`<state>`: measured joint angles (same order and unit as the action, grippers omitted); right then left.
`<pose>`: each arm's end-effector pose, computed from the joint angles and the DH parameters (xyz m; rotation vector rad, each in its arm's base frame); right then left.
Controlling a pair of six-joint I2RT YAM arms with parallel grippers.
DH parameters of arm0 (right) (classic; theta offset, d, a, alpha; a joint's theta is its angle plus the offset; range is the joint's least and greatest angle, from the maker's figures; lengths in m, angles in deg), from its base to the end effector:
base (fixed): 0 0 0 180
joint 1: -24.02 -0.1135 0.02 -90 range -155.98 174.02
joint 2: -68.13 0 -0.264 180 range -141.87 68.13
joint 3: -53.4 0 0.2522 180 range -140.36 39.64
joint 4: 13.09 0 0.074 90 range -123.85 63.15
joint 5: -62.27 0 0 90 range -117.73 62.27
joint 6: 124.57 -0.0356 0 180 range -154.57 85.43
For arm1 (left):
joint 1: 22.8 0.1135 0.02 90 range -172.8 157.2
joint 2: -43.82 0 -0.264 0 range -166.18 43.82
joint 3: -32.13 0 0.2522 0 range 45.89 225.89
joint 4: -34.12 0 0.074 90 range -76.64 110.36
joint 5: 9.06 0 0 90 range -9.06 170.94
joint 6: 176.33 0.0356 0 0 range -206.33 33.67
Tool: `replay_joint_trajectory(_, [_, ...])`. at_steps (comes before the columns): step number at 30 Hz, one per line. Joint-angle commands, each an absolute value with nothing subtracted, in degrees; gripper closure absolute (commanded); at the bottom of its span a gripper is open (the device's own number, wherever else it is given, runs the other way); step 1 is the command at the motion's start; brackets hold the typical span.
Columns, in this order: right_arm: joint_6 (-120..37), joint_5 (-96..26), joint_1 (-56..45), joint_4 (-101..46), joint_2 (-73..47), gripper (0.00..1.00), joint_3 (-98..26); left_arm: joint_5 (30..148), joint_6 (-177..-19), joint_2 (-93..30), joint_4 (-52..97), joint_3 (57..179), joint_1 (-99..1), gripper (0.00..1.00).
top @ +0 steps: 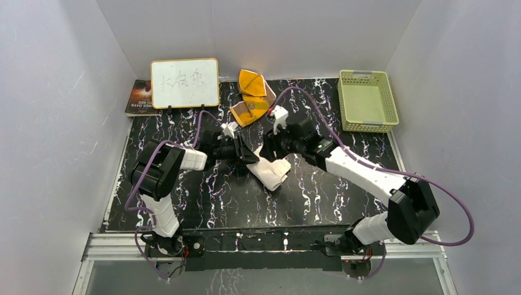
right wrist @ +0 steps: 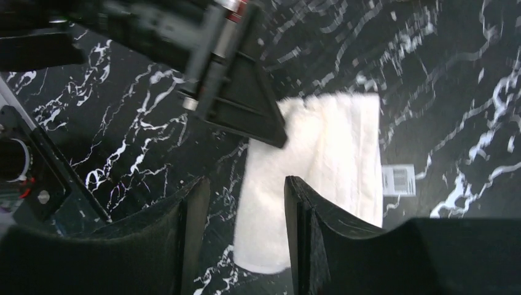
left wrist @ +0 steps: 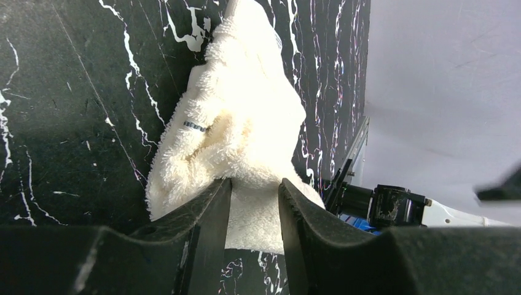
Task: Roll the towels
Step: Roll the towel at the center of the board.
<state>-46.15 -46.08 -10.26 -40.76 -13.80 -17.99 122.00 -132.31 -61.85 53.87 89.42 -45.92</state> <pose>0.2544 0.1870 0.2621 -0.6323 2.2294 0.7806 0.3102 -0.1579 0.1308 0.0437 2.2782 -1.4347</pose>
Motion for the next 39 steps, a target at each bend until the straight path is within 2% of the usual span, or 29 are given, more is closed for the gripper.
replay_joint_trajectory(1, [-37.9, -29.5, -19.6, -42.9, -13.5, 0.54, -20.5, 118.9, -128.3, -62.3, 47.6, 89.3, -46.3, 0.65])
replay_joint_trajectory(5, [-36.1, -21.1, -26.2, -46.9, -17.7, 0.53, -22.0, 118.6, -128.0, -62.1, 46.7, 89.2, -46.2, 0.66])
replay_joint_trajectory(12, [-36.0, -14.7, -30.9, -47.7, -21.6, 0.53, -21.9, 118.0, -126.8, -61.4, 44.5, 89.2, -46.2, 0.66])
replay_joint_trajectory(24, [-35.6, -15.5, -33.4, -48.6, -26.5, 0.55, -20.9, 117.8, -126.5, -60.9, 43.6, 88.5, -46.2, 0.66])
replay_joint_trajectory(32, [-37.5, -11.3, -32.6, -50.0, -30.2, 0.63, -21.4, 118.0, -125.3, -58.9, 39.9, 89.6, -45.6, 0.66])
replay_joint_trajectory(35, [-38.5, -10.8, -31.3, -51.2, -32.9, 0.7, -22.0, 121.7, -127.3, -56.7, 38.7, 91.3, -43.7, 0.65])
replay_joint_trajectory(39, [-39.2, -14.5, -28.9, -50.1, -33.0, 0.78, -21.9, 122.2, -124.9, -49.7, 30.2, 95.5, -41.8, 0.55])
